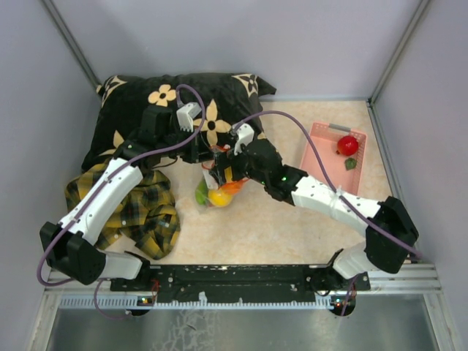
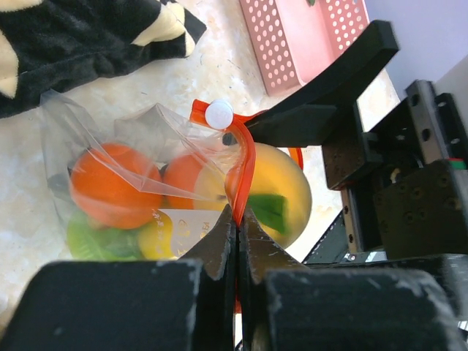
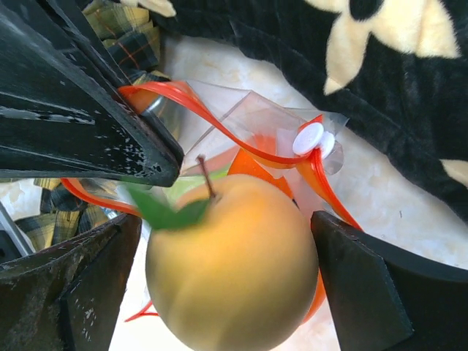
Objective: Place the food in the zip-top bag and seal the zipper
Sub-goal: Place the fake fruit in the zipper food storage bag.
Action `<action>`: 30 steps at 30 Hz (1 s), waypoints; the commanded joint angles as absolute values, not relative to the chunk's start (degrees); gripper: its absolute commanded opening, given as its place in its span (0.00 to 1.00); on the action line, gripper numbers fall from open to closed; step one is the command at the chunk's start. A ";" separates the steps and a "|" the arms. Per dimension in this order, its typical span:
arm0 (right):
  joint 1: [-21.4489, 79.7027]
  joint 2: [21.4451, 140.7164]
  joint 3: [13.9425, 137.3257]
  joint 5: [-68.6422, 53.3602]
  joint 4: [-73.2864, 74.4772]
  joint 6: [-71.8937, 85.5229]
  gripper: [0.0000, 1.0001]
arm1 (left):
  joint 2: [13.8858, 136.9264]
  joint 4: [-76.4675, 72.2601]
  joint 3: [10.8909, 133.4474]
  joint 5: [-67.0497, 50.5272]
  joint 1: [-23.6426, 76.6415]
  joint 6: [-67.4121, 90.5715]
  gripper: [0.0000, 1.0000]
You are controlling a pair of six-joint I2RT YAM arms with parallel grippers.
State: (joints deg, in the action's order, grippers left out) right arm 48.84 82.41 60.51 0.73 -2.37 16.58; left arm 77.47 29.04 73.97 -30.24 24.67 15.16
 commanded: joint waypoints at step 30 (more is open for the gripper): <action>48.18 79.47 63.45 0.82 -8.69 13.36 0.99 | 77.54 26.72 73.45 -33.98 24.22 16.24 0.00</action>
